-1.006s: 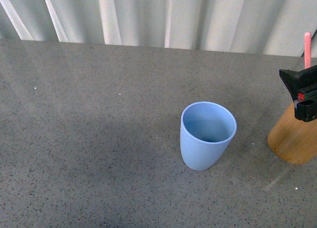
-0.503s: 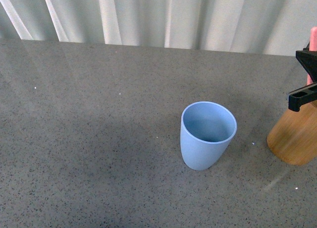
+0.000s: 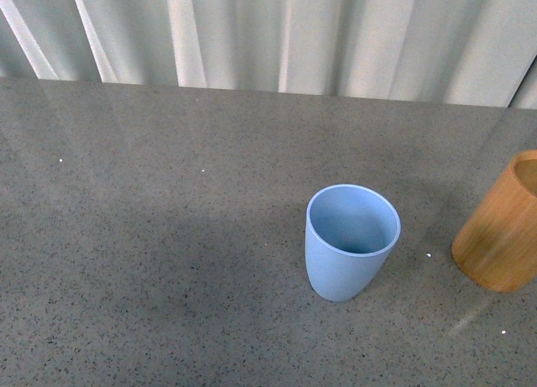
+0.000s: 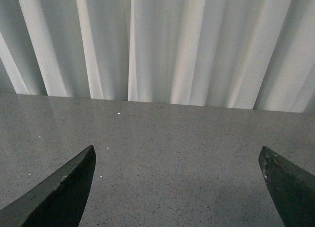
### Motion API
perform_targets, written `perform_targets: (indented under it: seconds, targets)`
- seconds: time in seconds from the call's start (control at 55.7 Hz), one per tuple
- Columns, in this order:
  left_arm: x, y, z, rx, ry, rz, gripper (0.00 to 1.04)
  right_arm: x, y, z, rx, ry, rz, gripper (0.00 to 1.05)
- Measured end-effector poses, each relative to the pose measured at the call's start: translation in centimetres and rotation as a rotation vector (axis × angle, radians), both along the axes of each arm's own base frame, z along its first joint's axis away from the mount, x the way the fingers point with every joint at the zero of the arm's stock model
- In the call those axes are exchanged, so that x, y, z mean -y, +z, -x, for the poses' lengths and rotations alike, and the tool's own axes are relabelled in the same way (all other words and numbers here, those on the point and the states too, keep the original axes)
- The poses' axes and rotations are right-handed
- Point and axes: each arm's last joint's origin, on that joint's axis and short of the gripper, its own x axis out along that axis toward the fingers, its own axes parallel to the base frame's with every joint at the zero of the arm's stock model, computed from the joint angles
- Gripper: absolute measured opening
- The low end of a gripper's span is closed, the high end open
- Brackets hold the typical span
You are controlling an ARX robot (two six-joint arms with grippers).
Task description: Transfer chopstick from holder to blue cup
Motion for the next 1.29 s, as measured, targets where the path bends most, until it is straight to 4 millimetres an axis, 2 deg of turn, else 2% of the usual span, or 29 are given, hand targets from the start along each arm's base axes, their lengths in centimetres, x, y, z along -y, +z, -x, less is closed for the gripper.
perform_targets:
  seconds: [0.18,0.269,0.395,0.593,0.736,1.293]
  targets:
    - [0.0,0.0,0.0,0.000,0.000,0.000,0.98,-2.5,5.7,0.8,0.147,0.045,-0.065,0.03]
    - [0.0,0.0,0.0,0.000,0.000,0.000,0.98,-4.6,6.7,1.4,0.137,0.095,-0.170,0.03]
    - [0.0,0.0,0.0,0.000,0.000,0.000,0.98,-7.0,5.5,2.1,0.054,0.153,-0.298,0.03]
    - [0.0,0.0,0.0,0.000,0.000,0.000,0.98,-8.8,2.3,3.0,-0.028,0.190,-0.355,0.03]
    - [0.0,0.0,0.0,0.000,0.000,0.000,0.98,-9.1,0.3,2.9,-0.064,0.192,-0.338,0.03]
    - [0.0,0.0,0.0,0.000,0.000,0.000,0.98,-9.1,-2.7,1.7,-0.095,0.188,-0.296,0.03]
